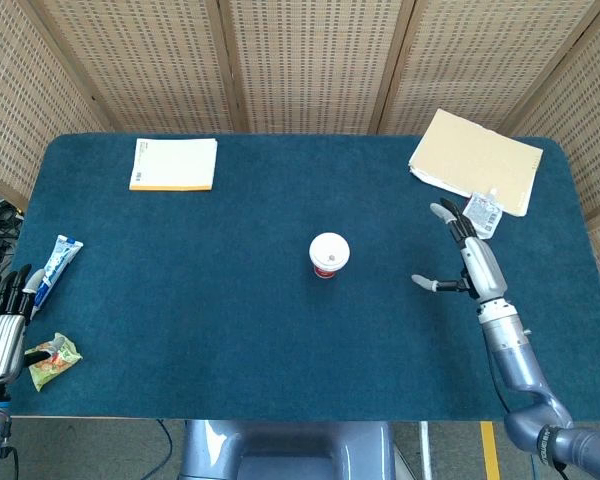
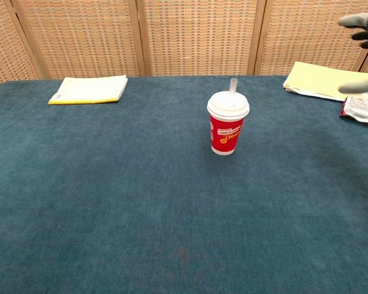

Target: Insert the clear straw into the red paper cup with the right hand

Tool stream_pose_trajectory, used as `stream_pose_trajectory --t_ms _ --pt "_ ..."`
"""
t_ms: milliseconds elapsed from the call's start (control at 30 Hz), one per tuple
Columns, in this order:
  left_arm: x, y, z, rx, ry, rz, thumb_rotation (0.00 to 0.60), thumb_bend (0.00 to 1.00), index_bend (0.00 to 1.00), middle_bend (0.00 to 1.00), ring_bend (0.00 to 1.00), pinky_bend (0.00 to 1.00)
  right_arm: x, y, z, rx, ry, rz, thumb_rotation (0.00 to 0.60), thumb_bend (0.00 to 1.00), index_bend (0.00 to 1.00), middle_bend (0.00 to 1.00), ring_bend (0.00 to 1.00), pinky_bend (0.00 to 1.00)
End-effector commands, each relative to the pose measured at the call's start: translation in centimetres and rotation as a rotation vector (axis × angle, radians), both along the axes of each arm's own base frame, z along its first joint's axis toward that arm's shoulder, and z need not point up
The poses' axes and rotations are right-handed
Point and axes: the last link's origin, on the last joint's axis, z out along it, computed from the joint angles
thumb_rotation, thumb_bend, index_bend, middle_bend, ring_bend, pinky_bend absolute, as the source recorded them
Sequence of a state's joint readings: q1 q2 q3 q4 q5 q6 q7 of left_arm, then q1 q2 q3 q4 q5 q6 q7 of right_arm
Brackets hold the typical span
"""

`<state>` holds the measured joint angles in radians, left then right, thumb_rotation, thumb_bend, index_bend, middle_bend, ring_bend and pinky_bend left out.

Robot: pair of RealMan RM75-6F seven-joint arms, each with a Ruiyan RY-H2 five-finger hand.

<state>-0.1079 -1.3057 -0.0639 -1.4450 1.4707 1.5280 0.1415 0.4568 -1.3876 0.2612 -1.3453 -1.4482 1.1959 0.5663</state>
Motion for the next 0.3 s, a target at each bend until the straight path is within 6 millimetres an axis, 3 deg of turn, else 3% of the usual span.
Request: stream_pose_trajectory --t_ms 33,300 --pt "0.1 -0.3 0.0 0.002 0.006 -0.004 0.600 0.05 0.00 0.00 0.00 0.00 -4.3 4.9 1.3 -0.117 0.370 -0.026 0.600 0.27 0.04 0.00 0.00 0.00" --pt "0.2 -1.0 -0.2 0.014 0.036 -0.007 0.600 0.05 0.00 0.00 0.00 0.00 -7.2 10.2 1.4 -0.183 0.556 -0.031 0.600 0.27 0.04 0.00 0.00 0.00"
